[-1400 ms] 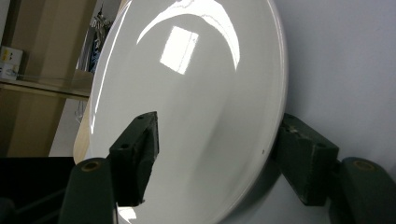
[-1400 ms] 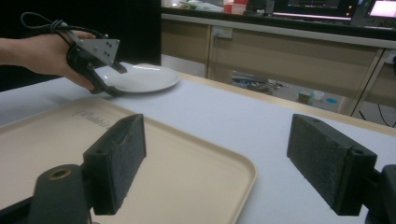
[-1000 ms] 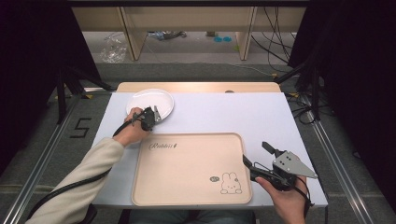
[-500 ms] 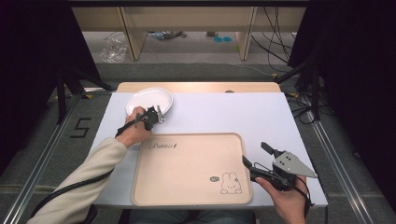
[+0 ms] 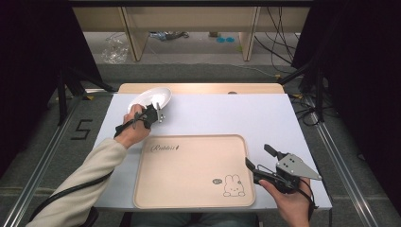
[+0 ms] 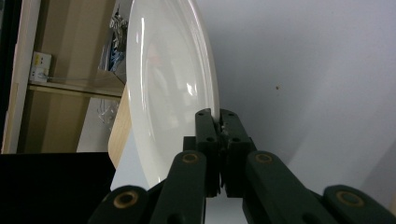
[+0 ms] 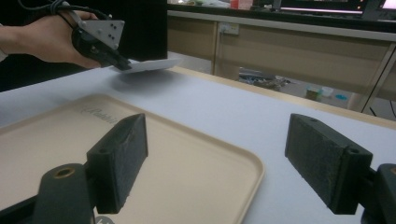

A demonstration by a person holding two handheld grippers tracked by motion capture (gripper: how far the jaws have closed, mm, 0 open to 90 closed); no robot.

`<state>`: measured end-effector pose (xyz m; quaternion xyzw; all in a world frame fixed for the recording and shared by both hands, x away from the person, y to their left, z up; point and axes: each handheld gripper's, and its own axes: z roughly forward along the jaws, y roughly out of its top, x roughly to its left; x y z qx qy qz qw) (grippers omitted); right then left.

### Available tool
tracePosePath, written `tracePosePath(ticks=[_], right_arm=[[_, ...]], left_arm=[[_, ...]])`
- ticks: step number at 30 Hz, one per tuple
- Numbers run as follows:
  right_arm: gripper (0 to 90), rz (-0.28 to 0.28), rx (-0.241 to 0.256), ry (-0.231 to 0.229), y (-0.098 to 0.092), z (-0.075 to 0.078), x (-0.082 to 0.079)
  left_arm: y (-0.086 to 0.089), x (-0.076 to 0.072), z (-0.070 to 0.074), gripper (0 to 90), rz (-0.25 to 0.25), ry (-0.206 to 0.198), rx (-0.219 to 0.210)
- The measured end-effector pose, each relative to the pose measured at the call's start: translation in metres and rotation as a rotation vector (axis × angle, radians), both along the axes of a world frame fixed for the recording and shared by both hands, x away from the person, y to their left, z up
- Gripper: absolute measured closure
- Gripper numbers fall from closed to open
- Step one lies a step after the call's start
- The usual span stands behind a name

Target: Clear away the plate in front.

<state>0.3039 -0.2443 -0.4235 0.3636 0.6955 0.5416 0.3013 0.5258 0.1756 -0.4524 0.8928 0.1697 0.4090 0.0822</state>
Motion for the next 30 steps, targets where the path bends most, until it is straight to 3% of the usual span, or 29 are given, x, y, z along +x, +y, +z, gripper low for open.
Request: tracePosePath(ticks=[8, 9, 14, 18, 30], right_arm=[[22.3, -0.005, -0.002, -0.01, 0.0, 0.0, 0.0], [22.3, -0.006, 0.0, -0.011, 0.0, 0.0, 0.0], [22.4, 0.003, 0.014, -0.008, 0.0, 0.0, 0.001], [22.4, -0.009, -0.003, -0.019, -0.002, 0.0, 0.001], [22.3, -0.011, 0.007, -0.008, -0.002, 0.0, 0.0]], left_arm=[[0.0, -0.002, 0.001, 88.0, -0.022, 0.005, 0.015], [0.0, -0.004, 0.001, 87.9, -0.015, -0.011, 0.01], [0.0, -0.006, 0.002, 87.7, -0.034, -0.006, 0.044], [-0.002, -0.011, 0.005, 87.5, -0.043, -0.025, 0.046], [-0.003, -0.025, 0.01, 87.9, -0.079, -0.071, 0.066]])
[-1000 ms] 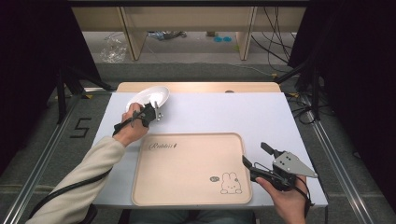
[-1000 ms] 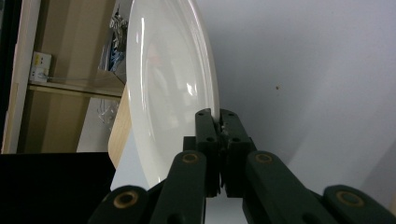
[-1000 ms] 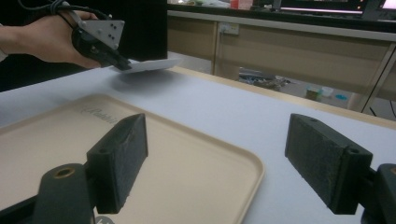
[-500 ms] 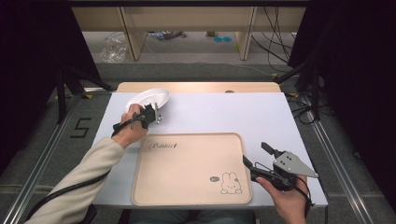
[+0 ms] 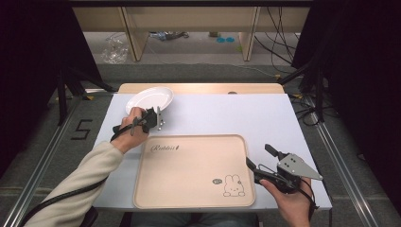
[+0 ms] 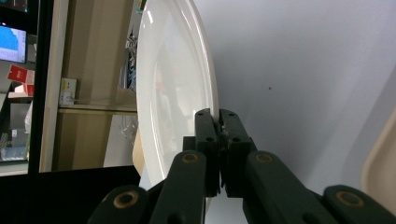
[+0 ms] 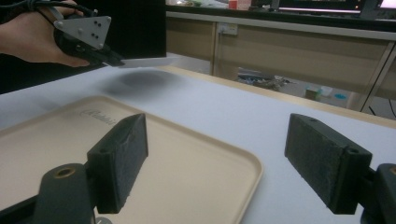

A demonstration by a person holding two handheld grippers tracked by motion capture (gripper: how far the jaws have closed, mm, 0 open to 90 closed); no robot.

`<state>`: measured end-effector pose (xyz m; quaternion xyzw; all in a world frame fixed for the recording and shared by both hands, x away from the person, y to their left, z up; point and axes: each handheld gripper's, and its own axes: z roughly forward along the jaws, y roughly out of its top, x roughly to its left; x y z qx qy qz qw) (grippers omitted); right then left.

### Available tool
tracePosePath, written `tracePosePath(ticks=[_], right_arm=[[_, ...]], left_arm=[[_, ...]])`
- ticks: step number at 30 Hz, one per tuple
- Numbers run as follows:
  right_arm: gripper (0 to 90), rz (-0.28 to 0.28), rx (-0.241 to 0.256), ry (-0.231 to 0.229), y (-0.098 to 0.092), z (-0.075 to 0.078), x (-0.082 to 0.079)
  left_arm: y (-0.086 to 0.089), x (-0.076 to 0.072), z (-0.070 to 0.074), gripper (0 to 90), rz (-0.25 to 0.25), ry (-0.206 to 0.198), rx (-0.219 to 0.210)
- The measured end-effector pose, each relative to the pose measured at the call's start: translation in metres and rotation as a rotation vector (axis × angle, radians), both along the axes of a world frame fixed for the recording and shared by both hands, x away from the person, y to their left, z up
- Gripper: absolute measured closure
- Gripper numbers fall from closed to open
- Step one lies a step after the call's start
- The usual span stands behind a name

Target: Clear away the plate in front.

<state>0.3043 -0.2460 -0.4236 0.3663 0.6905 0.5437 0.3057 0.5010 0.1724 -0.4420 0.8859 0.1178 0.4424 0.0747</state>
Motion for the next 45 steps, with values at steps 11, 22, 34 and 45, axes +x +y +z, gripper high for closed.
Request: tracePosePath(ticks=[11, 22, 34, 45], right_arm=[[22.4, 0.0, -0.003, 0.004, 0.0, 0.0, 0.0], [22.2, 0.0, 0.001, -0.001, 0.0, 0.0, 0.0], [22.1, -0.001, 0.001, -0.001, 0.0, 0.001, 0.0], [22.1, -0.002, -0.001, -0.001, 0.0, 0.0, 0.0]], left_arm=[[-0.001, -0.017, 0.007, 87.8, -0.03, -0.055, 0.016], [-0.004, -0.033, 0.014, 87.7, -0.063, -0.087, 0.022], [-0.008, -0.046, 0.021, 87.8, -0.09, -0.104, 0.032], [-0.01, -0.058, 0.026, 87.8, -0.119, -0.123, 0.041]])
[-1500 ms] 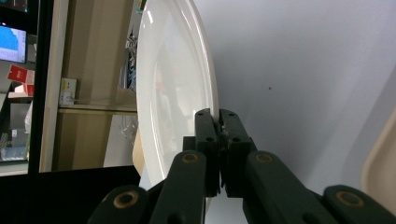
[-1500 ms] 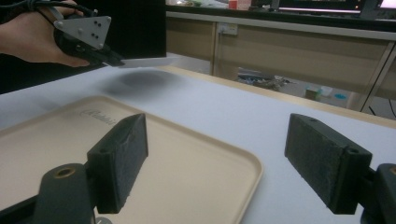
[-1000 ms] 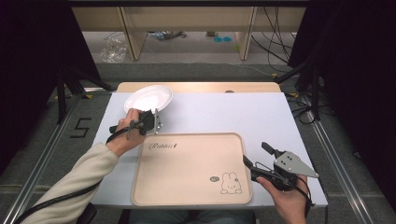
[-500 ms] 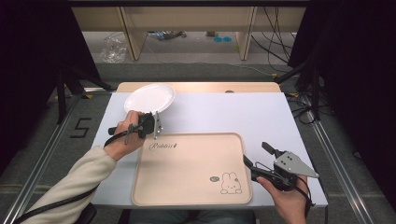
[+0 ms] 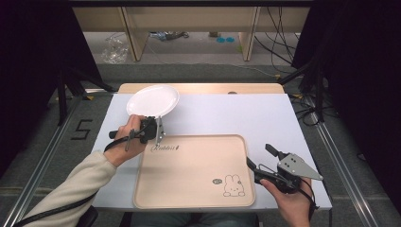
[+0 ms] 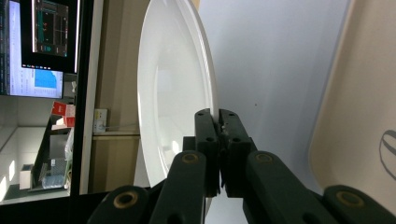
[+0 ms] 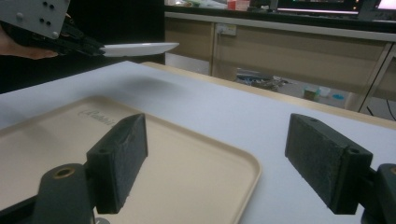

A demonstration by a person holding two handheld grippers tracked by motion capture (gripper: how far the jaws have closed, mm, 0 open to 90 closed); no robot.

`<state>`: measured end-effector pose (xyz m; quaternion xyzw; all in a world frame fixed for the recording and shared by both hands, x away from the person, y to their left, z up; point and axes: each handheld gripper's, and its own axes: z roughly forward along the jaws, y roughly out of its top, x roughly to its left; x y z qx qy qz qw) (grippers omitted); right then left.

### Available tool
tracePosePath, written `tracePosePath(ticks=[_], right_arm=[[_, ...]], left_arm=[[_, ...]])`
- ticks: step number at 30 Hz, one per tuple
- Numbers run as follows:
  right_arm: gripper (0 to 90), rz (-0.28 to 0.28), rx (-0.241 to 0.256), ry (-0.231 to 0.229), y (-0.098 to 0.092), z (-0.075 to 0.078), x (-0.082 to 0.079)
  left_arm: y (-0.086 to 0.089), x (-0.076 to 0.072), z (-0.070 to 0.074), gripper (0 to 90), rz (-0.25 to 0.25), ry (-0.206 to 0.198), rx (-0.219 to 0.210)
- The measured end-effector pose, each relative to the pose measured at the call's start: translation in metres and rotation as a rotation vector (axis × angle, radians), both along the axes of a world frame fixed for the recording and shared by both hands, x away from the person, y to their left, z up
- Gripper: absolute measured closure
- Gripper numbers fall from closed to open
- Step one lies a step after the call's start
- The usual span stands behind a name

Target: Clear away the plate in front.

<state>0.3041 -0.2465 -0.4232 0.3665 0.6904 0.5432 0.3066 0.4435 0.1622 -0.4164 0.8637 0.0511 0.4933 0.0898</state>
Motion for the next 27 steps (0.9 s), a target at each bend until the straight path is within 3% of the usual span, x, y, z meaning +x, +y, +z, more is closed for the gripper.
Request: tracePosePath(ticks=[10, 27], right_arm=[[22.1, -0.001, -0.002, 0.0, 0.0, 0.0, 0.0], [22.0, -0.002, -0.004, 0.004, -0.001, 0.0, 0.0]], left_arm=[[-0.001, -0.01, 0.0, 87.8, -0.01, -0.009, -0.006], [-0.006, -0.026, 0.002, 87.7, -0.036, -0.013, 0.022]])
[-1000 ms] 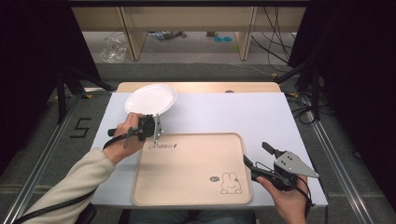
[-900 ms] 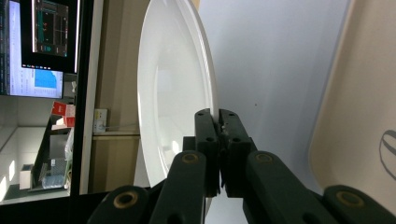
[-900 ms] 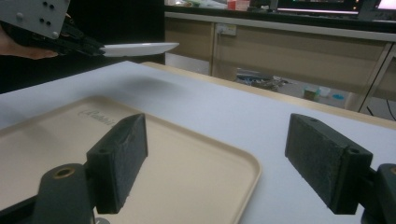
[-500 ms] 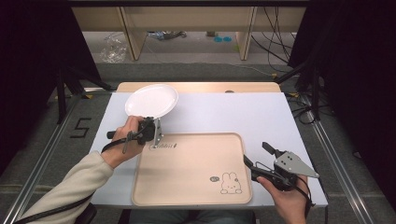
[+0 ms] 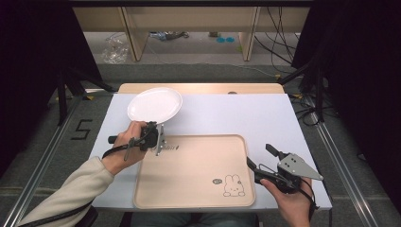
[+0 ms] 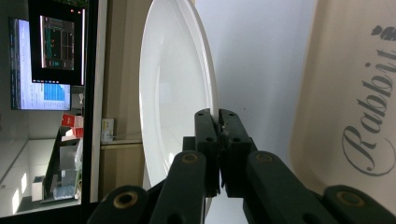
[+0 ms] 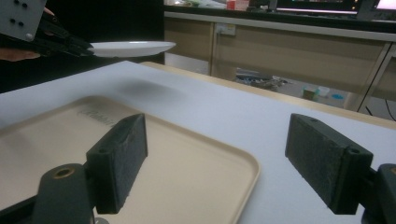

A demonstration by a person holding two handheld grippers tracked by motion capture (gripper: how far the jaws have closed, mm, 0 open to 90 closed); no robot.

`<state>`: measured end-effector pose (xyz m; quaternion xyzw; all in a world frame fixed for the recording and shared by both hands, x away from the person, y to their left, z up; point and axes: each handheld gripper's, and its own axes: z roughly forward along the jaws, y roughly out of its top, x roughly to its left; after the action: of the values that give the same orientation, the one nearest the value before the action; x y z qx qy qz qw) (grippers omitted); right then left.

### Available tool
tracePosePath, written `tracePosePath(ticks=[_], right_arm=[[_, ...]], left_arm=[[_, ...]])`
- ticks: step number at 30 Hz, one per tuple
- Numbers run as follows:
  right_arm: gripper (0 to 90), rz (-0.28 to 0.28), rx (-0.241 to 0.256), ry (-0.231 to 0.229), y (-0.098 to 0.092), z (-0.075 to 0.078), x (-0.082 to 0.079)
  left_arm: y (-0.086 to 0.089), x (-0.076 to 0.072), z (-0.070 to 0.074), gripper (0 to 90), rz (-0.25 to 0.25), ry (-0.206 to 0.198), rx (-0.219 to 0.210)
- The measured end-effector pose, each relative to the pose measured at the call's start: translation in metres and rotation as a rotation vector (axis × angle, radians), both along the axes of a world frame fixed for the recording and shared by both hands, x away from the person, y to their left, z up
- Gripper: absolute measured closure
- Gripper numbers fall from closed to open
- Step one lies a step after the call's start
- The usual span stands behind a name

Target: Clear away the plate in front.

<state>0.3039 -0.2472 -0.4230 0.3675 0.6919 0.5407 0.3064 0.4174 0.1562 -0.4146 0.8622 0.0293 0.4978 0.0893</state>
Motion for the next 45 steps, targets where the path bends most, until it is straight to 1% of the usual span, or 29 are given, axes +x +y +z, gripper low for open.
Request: tracePosePath(ticks=[2, 3, 4, 6, 9, 10, 12, 13, 14, 15, 18, 21, 24, 30, 31, 40, 45], right_arm=[[22.0, 0.003, 0.0, 0.002, 0.0, 0.0, 0.0], [22.0, 0.003, 0.0, 0.002, 0.0, 0.0, 0.0], [22.0, 0.0, -0.001, -0.003, -0.001, 0.0, 0.0], [22.0, 0.001, 0.0, 0.0, 0.0, 0.0, 0.0], [22.0, 0.001, 0.0, 0.001, 0.0, 0.0, 0.0], [22.0, 0.001, 0.001, 0.001, 0.0, 0.0, 0.0], [22.0, 0.0, 0.002, -0.002, 0.0, 0.0, 0.0], [22.0, 0.003, 0.001, 0.002, 0.0, 0.0, 0.0], [21.9, 0.002, 0.002, 0.002, 0.0, 0.0, 0.0], [21.9, 0.002, 0.002, 0.002, 0.0, 0.0, 0.0], [22.0, 0.001, 0.002, -0.002, -0.001, 0.0, 0.0], [22.0, 0.002, 0.003, 0.002, 0.0, 0.0, 0.0], [22.0, 0.001, 0.002, -0.002, -0.001, 0.0, 0.0], [22.0, 0.001, 0.003, -0.002, -0.001, 0.0, 0.0], [22.0, 0.001, 0.006, 0.005, 0.0, 0.0, 0.0], [22.0, 0.002, 0.004, 0.002, 0.0, 0.0, 0.0], [22.0, 0.003, 0.003, 0.004, 0.0, 0.0, 0.0]], left_arm=[[-0.001, -0.002, 0.0, 87.8, -0.002, -0.002, -0.003], [-0.001, -0.002, 0.001, 87.7, -0.008, -0.008, 0.007], [-0.001, -0.004, 0.001, 87.8, -0.008, -0.005, 0.001], [-0.002, -0.007, 0.001, 87.8, -0.012, -0.005, 0.008], [-0.003, -0.009, 0.001, 87.7, -0.017, -0.003, 0.005], [-0.004, -0.011, 0.001, 87.7, -0.026, -0.007, 0.014], [-0.005, -0.013, 0.001, 87.7, -0.026, -0.005, 0.008], [-0.007, -0.014, 0.003, 87.7, -0.038, -0.012, 0.019], [-0.007, -0.014, 0.003, 87.7, -0.038, -0.012, 0.019], [-0.007, -0.016, 0.002, 87.7, -0.033, -0.013, 0.01], [-0.008, -0.019, 0.003, 87.7, -0.042, -0.015, 0.018], [-0.01, -0.022, 0.002, 87.7, -0.05, -0.014, 0.016], [-0.012, -0.026, 0.002, 87.7, -0.057, -0.021, 0.02], [-0.014, -0.03, 0.002, 87.7, -0.068, -0.02, 0.024], [-0.014, -0.031, 0.002, 87.7, -0.069, -0.018, 0.025], [-0.018, -0.038, 0.003, 87.6, -0.087, -0.021, 0.024], [-0.02, -0.042, 0.004, 87.6, -0.099, -0.025, 0.036]])
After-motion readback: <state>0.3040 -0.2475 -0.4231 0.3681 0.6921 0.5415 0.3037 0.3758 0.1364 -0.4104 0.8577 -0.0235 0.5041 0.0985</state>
